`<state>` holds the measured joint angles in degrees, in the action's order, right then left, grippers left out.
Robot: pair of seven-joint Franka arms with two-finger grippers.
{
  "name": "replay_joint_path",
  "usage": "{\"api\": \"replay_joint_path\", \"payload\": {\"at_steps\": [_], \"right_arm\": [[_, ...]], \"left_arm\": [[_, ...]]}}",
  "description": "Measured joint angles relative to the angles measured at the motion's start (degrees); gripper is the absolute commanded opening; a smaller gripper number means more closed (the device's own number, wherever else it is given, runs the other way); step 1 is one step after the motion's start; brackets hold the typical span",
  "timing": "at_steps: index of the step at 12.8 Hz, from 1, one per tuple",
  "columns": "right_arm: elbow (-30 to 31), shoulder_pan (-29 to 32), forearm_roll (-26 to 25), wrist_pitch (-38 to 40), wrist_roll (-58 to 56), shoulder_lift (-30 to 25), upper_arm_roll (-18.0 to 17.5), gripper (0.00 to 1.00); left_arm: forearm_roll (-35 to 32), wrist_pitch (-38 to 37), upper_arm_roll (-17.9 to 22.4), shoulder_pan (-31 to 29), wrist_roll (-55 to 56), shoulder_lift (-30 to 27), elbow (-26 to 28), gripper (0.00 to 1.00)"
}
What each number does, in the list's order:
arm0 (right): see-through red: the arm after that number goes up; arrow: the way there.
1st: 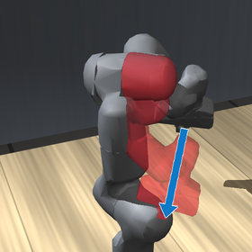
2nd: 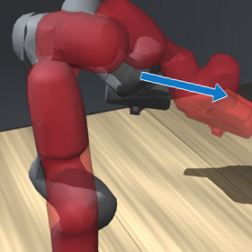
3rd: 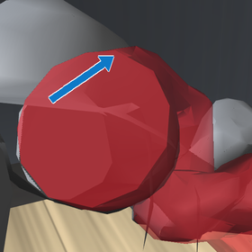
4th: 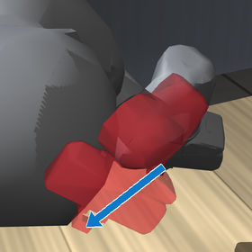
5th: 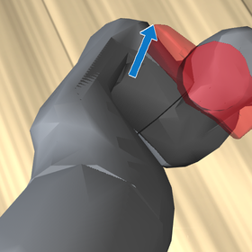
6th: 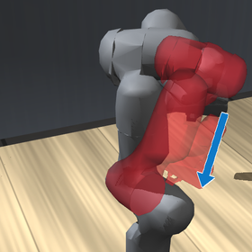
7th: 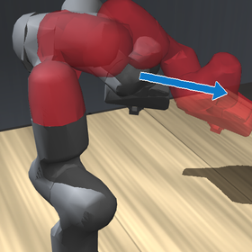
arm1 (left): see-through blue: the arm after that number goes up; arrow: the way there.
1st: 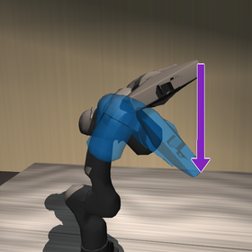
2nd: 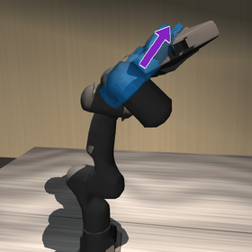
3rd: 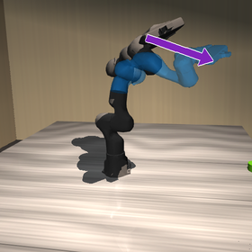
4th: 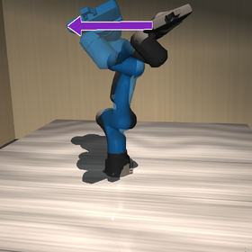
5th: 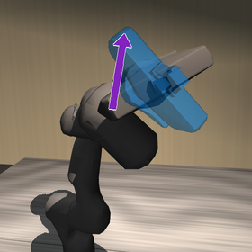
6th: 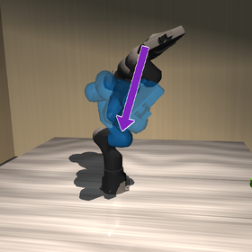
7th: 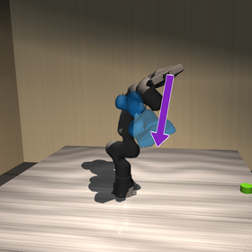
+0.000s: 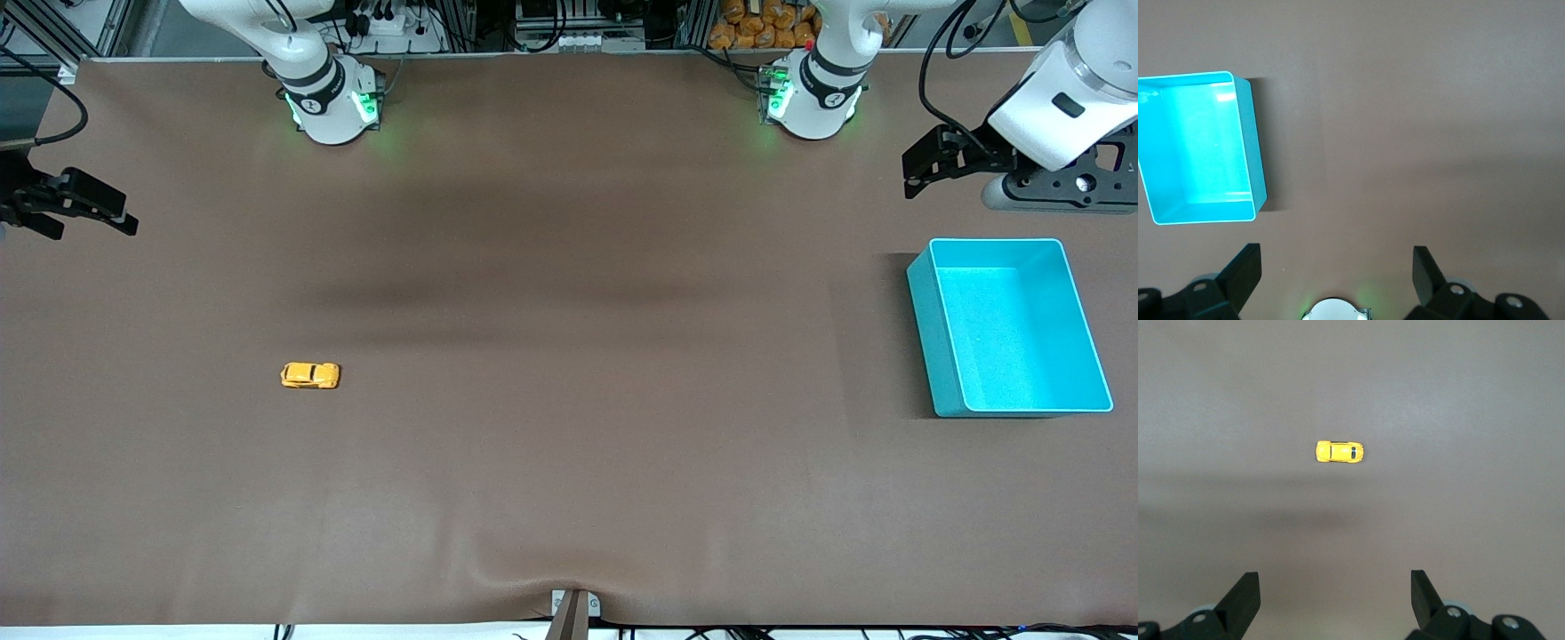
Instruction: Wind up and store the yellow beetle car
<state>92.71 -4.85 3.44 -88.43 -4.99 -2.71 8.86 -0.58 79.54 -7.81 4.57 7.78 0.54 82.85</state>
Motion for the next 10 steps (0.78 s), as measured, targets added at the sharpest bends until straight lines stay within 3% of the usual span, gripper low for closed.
{"api": "replay_joint_path", "payload": {"at_steps": [10], "right_arm": [[0.4,0.0,-0.4,0.1,0.0,0.5,0.1,1.00]], "left_arm": [[0.0,0.1,-0.5,-0.1,0.0,0.4,0.0,1.00]]}}
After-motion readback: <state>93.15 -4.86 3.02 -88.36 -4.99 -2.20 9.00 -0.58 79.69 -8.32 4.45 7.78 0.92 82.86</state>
